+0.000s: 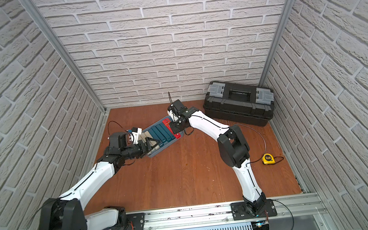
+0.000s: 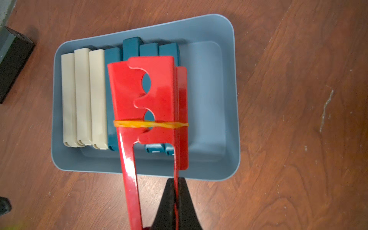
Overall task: Put the pruning pliers into the storage box
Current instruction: Place the pruning pliers in the storage box.
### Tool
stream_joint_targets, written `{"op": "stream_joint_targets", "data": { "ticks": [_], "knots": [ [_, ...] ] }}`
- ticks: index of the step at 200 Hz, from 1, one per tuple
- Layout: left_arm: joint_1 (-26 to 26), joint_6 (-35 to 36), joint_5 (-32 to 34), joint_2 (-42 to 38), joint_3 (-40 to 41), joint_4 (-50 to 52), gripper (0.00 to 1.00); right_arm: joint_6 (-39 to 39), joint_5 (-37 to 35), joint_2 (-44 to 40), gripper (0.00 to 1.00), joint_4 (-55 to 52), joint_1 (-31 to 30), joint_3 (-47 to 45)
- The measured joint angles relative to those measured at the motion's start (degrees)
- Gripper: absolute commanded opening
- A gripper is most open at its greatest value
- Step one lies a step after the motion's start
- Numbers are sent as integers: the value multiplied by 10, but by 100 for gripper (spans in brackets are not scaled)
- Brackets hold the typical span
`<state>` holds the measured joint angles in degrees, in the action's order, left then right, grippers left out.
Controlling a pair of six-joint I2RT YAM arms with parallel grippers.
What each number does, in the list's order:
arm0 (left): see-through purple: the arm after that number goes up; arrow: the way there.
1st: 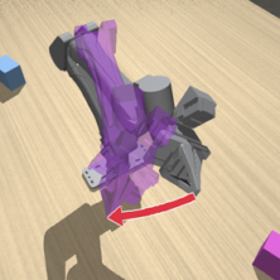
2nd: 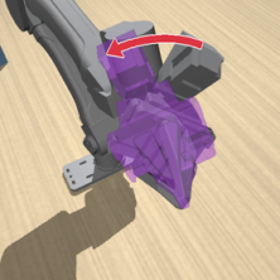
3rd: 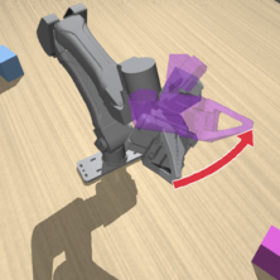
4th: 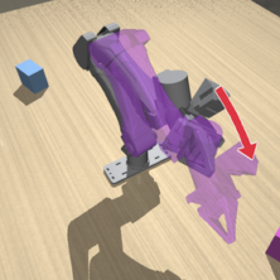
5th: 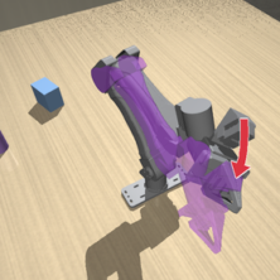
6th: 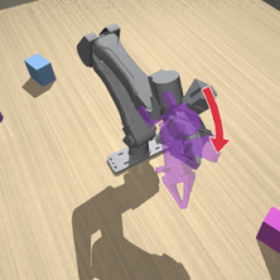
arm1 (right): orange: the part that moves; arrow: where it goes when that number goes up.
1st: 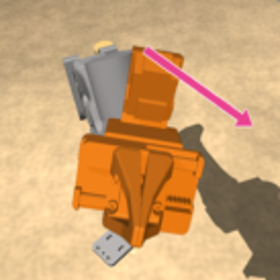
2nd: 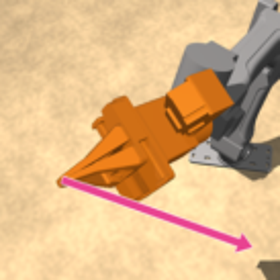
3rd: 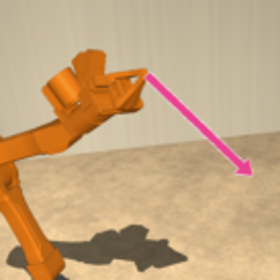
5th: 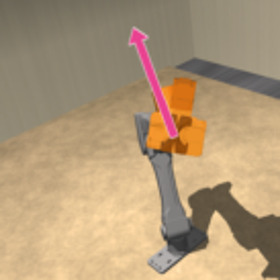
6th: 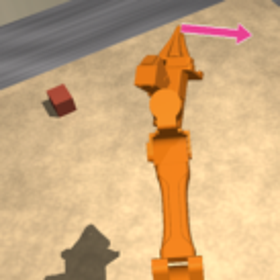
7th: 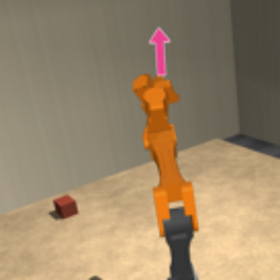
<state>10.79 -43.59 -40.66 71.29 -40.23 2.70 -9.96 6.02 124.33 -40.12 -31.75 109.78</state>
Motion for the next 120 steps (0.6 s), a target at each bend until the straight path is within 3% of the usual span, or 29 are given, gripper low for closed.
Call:
{"op": "stream_joint_targets", "data": {
  "ticks": [120],
  "knots": [
    [-30, 14, 44, 5, -5, 22, 98, 29, -8, 106, 3, 13, 12, 106]
  ]
}}
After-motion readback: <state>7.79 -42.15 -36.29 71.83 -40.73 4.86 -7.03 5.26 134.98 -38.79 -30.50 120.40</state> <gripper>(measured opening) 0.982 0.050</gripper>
